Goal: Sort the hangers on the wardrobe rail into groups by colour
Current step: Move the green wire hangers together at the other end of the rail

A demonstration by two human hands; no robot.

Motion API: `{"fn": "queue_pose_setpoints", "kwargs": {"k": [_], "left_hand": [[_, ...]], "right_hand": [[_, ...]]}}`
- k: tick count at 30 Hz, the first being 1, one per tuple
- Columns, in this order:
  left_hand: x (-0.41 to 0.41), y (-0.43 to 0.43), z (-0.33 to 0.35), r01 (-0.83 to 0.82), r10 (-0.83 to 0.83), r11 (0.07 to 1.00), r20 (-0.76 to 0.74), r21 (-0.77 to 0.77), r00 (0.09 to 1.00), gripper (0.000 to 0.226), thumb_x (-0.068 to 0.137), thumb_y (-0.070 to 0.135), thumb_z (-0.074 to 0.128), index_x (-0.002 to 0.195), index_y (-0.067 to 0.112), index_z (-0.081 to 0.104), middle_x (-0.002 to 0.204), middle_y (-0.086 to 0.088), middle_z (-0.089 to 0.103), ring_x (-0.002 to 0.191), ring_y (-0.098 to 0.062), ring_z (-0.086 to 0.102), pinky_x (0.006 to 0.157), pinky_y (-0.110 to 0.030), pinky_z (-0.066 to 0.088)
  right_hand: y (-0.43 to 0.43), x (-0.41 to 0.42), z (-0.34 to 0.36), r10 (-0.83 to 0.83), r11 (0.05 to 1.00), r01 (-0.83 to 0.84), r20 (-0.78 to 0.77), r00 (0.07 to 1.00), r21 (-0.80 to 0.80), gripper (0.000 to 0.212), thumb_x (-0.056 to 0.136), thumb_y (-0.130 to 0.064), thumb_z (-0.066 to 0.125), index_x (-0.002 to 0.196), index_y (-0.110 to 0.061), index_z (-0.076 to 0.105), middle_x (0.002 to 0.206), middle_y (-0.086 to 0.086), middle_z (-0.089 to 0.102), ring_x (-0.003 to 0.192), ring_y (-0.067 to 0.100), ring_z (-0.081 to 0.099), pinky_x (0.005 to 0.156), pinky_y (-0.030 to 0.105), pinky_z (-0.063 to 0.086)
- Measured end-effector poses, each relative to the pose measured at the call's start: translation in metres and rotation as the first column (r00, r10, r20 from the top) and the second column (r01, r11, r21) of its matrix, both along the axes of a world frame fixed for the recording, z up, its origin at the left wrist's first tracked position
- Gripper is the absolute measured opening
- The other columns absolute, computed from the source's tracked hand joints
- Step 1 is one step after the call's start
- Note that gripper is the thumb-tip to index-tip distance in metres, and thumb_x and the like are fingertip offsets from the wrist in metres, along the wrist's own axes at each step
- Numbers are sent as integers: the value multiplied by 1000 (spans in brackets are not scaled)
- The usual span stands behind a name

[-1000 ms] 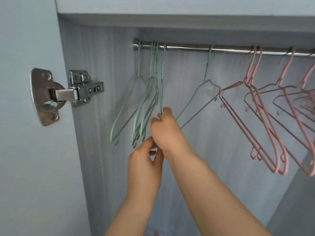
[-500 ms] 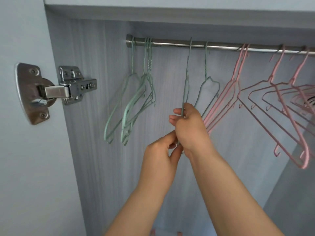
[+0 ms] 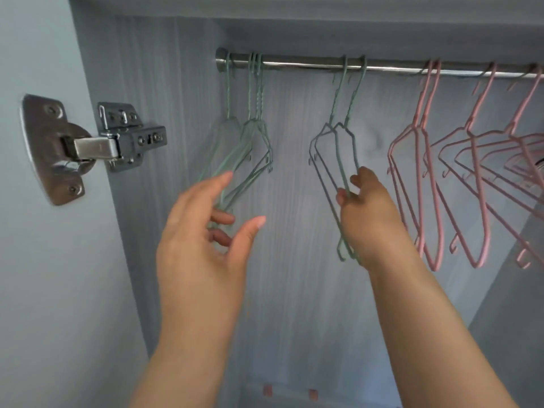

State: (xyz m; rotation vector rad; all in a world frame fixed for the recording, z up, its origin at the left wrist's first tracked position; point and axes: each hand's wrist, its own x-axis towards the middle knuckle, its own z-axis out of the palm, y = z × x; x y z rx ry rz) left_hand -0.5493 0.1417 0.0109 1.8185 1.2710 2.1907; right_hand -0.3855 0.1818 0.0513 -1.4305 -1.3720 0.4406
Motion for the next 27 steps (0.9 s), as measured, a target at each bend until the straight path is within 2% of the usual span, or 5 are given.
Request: {"fn": "queue_pose_setpoints", "kwargs": {"k": [6, 10, 13, 20, 27], "left_hand": [[-8, 20, 16, -189, 162, 976, -221, -109, 962, 43, 76, 8, 69, 117, 10, 57, 106, -12, 62, 71, -21, 60, 70, -12, 38], [-12, 35, 12, -264, 215, 944, -241, -196, 946, 41, 79, 7, 64, 119, 13, 57, 110, -10, 66, 87, -32, 63, 76, -25, 38], [-11, 45, 7, -254, 195, 936, -244, -242, 950, 37, 81, 6, 60, 118, 12, 57, 104, -6, 69, 91, -29, 63, 74, -24, 36], [-14, 49, 12, -454, 412, 880, -252, -140, 876, 44, 75, 10, 68, 117, 15, 56, 108, -15, 53, 97, -35, 51, 74, -42, 45], [-25, 58, 23, -448, 393, 873, -266, -194, 880, 47, 78, 2, 60, 123, 13, 51, 125, -16, 49, 103, -36, 54, 84, -43, 45]], "right_hand": [[-22, -1, 11, -202, 974, 130, 456, 867, 184, 57, 92, -6, 42, 143, -9, 19, 152, 10, 19, 139, 25, 19, 109, 25, 17], [-42, -25, 14, -185, 914, -21, 464, 866, 404, 52, 89, -4, 45, 139, -10, 32, 148, 6, 30, 135, 18, 27, 100, 8, 11], [-45, -42, 11, 9, 920, -186, 458, 889, 344, 50, 88, -3, 45, 137, -14, 36, 144, 2, 34, 129, 8, 30, 96, -3, 13], [-39, -46, -11, 215, 930, -303, 362, 907, 208, 50, 89, -10, 48, 136, -21, 35, 139, -5, 34, 125, 5, 36, 97, 8, 26], [-22, -41, -23, 277, 938, -324, 293, 915, 125, 50, 89, -14, 49, 136, -24, 33, 137, -5, 34, 115, 0, 37, 95, 15, 29]]}}
